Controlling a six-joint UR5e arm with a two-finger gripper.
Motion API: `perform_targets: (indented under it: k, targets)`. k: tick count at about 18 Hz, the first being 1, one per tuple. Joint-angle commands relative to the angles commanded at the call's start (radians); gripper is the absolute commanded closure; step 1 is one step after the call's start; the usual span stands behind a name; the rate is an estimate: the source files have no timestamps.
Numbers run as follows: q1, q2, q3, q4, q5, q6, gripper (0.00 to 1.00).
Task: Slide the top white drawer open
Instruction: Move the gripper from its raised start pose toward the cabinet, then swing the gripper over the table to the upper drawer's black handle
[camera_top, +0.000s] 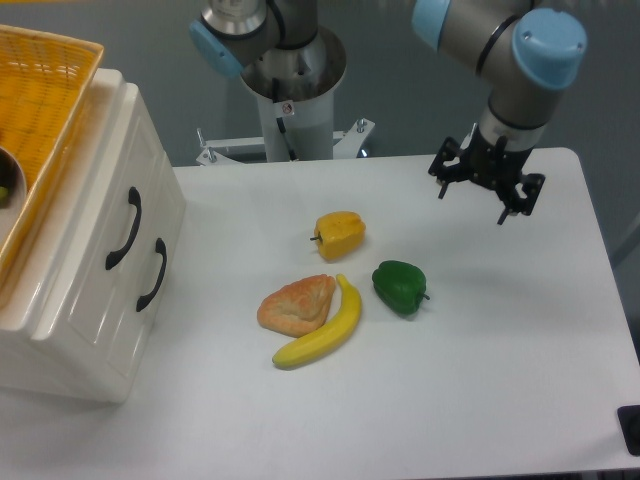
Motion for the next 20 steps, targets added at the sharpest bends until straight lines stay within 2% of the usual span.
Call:
perform_targets:
  k: [7, 17, 20]
  targets:
    - [-0.115, 0.012, -0.017, -0.018, -0.002, -0.184, 0.0]
    - [-0.339, 0.005, -0.009, -0.012, -0.017, -0.531, 0.0]
    - [-0.374, 0.005, -0.008, -0.015, -0.015, -0.556, 0.0]
